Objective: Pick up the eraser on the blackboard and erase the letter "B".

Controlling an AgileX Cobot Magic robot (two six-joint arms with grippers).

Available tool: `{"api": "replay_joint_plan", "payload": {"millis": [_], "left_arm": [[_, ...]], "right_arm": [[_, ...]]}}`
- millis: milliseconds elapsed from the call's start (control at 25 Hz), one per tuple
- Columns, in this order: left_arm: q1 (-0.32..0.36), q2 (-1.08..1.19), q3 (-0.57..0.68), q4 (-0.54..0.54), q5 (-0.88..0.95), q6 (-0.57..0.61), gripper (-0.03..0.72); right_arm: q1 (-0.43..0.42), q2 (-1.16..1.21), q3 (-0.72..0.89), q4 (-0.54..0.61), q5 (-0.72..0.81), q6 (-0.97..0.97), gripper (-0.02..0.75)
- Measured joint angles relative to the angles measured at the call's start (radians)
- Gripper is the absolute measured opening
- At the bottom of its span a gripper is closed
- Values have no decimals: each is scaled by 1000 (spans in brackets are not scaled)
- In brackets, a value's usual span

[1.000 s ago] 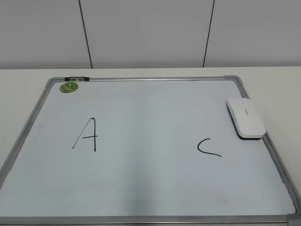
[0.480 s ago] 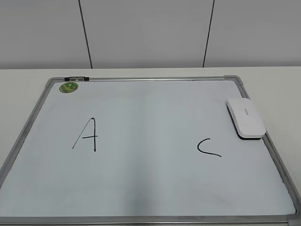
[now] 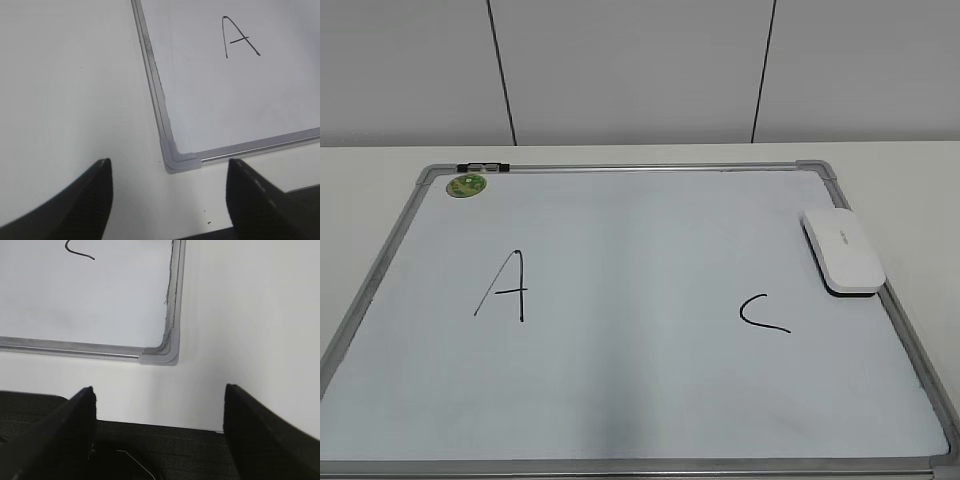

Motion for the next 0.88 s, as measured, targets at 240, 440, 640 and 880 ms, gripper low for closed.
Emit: {"api": "replay_joint_plan", "payload": {"millis": [240,440,640,880], "left_arm": [[0,0,0,-2,0,0,512],[11,-8,0,-2,0,0,498],[100,-33,0,-2,0,0,496],[174,-118,0,-2,0,0,494]], "right_arm": [[0,0,0,0,0,0,587],[-10,-3,0,0,0,2,587],[-100,-92,0,0,0,2,587],[-156,-231,0,0,0,2,587]]}}
